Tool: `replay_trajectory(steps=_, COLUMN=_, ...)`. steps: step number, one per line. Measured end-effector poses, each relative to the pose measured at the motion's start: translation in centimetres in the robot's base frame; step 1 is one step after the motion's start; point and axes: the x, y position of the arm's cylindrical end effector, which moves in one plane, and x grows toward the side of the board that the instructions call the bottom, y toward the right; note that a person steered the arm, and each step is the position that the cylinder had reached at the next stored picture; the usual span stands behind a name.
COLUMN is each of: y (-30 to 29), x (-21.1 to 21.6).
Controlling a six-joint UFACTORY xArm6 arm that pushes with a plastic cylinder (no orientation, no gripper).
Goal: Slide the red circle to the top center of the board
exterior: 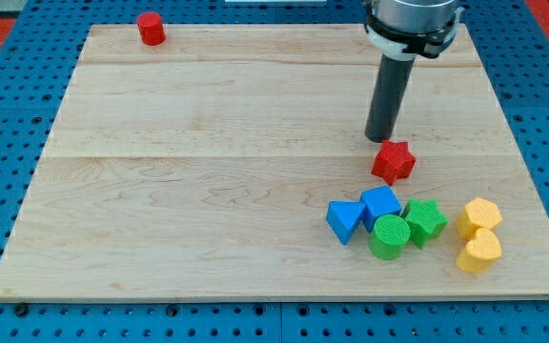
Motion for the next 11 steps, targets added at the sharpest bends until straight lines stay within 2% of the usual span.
replay_trajectory(steps=1, y=-0.2, x=5.2)
replay_trajectory(steps=2, y=0.6, x=4.2)
replay_trajectory(steps=3, y=-8.6, x=-1.5)
replay_trajectory(steps=5, y=-32.9, x=-13.2)
replay_trajectory(steps=6, y=-39.8, x=-19.7)
replay_trajectory(steps=7, y=-40.0, x=-22.6)
replay_trajectory(steps=8, y=-34.2, x=-22.6)
replay_trajectory(steps=9, y=-21.8, x=-19.6)
replay_trajectory(steps=10, y=-14.7, x=-17.9)
replay_trajectory(steps=11, y=-15.1, x=-22.0)
